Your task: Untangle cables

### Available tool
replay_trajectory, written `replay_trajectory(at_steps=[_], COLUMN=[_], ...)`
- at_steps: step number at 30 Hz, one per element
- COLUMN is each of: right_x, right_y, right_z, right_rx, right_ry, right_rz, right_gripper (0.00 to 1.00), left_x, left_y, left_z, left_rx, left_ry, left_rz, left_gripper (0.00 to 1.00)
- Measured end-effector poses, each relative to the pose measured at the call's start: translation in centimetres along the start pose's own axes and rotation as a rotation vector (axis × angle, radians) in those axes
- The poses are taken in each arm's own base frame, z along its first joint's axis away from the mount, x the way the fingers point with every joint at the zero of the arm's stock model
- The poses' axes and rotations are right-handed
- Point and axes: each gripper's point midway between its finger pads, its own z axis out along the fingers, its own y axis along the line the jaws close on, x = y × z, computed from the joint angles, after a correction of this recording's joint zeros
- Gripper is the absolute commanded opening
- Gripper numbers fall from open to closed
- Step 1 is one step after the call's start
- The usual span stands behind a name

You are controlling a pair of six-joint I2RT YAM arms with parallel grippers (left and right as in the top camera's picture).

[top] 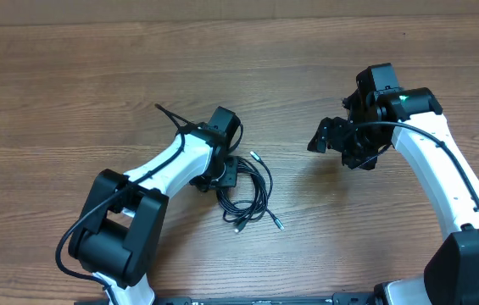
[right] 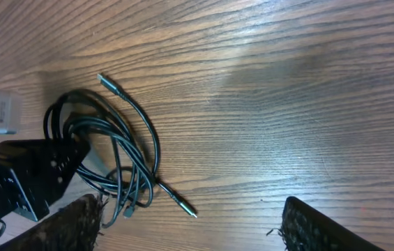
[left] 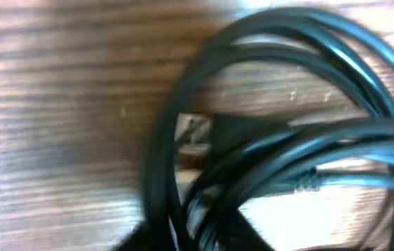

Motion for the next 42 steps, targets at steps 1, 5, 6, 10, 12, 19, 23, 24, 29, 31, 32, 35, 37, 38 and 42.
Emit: replay_trajectory(at_steps=[1, 5, 6, 10, 12, 19, 23, 24, 29, 31, 32, 35, 37, 38, 42], right_x=[0.0, 0.3, 0.4, 1.1, 1.5, 2.7, 3.1, 3.2, 4.0, 4.5, 4.6, 5.3, 5.7, 6.1, 7.3], right_y=[0.0, 0.6, 0.9, 2.4, 3.4, 6.9, 7.5, 7.6, 8.6, 8.9, 9.1, 9.5, 10.2, 10.7, 12.8], right_z=[0.0, 0.0, 0.1, 0.4, 0.6, 1.4, 1.6, 1.6, 1.9, 2.0, 2.1, 2.0, 1.7, 1.3, -0.2], right_rx=[-0.001, -0.030, -0.037, -0.073, -0.094, -0.149, -0.157, -0.159, -0.172, -0.176, -0.180, -0.211, -0.270, -0.321, -0.520], right_ry=[0.001, 0.014, 0.018, 0.030, 0.037, 0.030, 0.030, 0.031, 0.042, 0.048, 0.051, 0.072, 0.088, 0.097, 0.117], right_rz=[0.000, -0.048, -0.068, -0.173, -0.236, -0.421, -0.461, -0.471, -0.535, -0.558, -0.563, -0.584, -0.614, -0.642, -0.735], right_gripper=[0.74, 0.73, 0.73, 0.73, 0.75, 0.82, 0.82, 0.81, 0.52, 0.22, 0.07, 0.04, 0.04, 0.04, 0.04], left_x=[-0.1, -0.1, 0.0, 1.4, 1.5, 0.1, -0.5, -0.8, -1.5, -1.3, -1.0, -0.2, -0.2, -0.2, -0.7], left_y=[0.0, -0.2, -0.5, -2.2, -3.2, -5.9, -6.5, -6.7, -7.4, -7.7, -7.8, -7.9, -7.5, -7.2, -6.0], left_z=[0.0, 0.0, 0.0, -0.7, -1.8, -7.9, -10.5, -11.1, -13.0, -13.7, -14.1, -15.7, -17.1, -17.8, -19.1], left_rx=[0.005, 0.022, 0.045, 0.170, 0.241, 0.425, 0.456, 0.463, 0.490, 0.512, 0.525, 0.548, 0.557, 0.562, 0.590], left_ry=[-0.011, -0.014, -0.005, 0.080, 0.111, 0.142, 0.131, 0.120, 0.089, 0.092, 0.099, 0.109, 0.099, 0.091, 0.061], left_rz=[-0.010, -0.021, -0.011, 0.035, 0.052, 0.130, 0.177, 0.191, 0.231, 0.259, 0.280, 0.359, 0.410, 0.432, 0.457], left_gripper=[0.04, 0.04, 0.04, 0.04, 0.04, 0.04, 0.04, 0.04, 0.04, 0.04, 0.04, 0.04, 0.05, 0.04, 0.04])
